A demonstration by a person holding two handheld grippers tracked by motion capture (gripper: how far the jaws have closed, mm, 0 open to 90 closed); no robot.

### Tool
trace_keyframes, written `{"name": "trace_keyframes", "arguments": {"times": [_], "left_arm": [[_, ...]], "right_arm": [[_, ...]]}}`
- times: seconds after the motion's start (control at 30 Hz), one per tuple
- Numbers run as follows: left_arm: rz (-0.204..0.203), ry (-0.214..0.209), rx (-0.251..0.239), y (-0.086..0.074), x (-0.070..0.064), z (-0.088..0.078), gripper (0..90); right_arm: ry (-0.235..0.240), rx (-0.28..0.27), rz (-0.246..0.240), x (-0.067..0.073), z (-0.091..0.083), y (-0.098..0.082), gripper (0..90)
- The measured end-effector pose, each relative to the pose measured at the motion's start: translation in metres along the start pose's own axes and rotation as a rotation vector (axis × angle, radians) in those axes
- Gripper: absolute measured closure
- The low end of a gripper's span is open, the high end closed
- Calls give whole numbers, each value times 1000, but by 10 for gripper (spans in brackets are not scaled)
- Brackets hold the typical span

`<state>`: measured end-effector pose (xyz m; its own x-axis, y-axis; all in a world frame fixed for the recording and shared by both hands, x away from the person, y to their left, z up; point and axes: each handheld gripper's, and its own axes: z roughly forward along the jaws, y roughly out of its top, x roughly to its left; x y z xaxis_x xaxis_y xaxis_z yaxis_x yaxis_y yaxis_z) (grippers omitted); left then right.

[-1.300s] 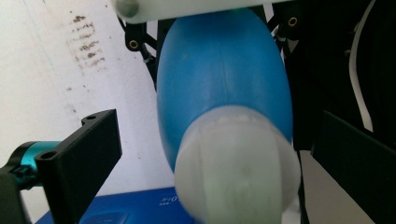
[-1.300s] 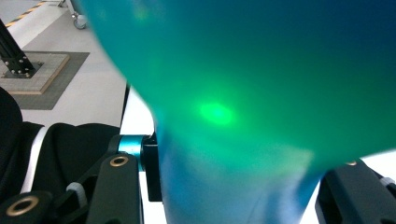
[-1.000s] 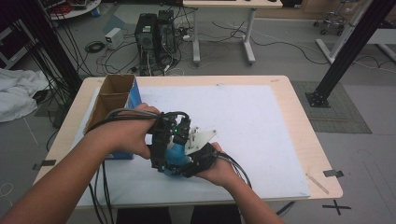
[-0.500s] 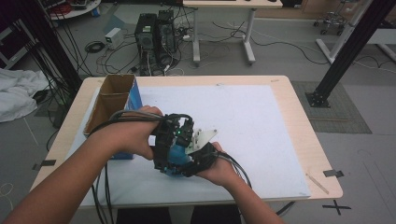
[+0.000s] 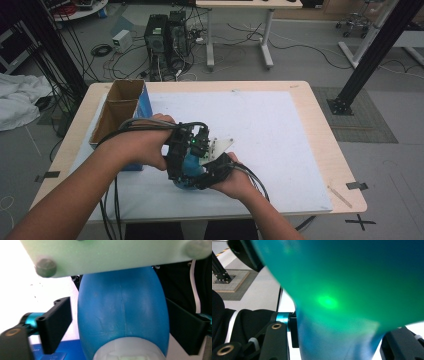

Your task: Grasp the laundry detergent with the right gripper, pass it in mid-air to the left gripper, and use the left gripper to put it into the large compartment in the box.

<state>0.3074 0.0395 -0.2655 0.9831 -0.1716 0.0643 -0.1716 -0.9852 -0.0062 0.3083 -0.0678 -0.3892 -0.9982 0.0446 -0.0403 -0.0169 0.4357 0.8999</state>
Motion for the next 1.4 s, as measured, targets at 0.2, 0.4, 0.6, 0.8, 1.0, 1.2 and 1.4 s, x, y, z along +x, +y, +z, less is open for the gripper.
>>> {"name": "trace_keyframes", "arguments": {"times": [0.2, 0.4, 0.6, 0.8, 1.0, 1.2, 1.4], "left_arm": [[-1, -2, 12, 1, 0, 1, 152], [4, -6, 14, 2, 0, 0, 191], [-4, -4, 16, 3, 0, 1, 192], [-15, -7, 26, 3, 1, 2, 248], [-25, -8, 22, 3, 2, 3, 259], [-19, -8, 27, 4, 2, 3, 275], [-21, -7, 26, 4, 1, 3, 312]], "right_arm": [[1, 0, 2, 0, 0, 0, 471], [-5, 0, 3, 0, 0, 0, 471], [-4, 5, 11, 0, 1, 0, 471], [-5, 1, 12, -1, 1, 0, 471], [-4, 4, 12, -1, 0, 0, 471], [-7, 2, 5, -2, 0, 0, 471], [-4, 1, 8, -1, 1, 0, 471]]}}
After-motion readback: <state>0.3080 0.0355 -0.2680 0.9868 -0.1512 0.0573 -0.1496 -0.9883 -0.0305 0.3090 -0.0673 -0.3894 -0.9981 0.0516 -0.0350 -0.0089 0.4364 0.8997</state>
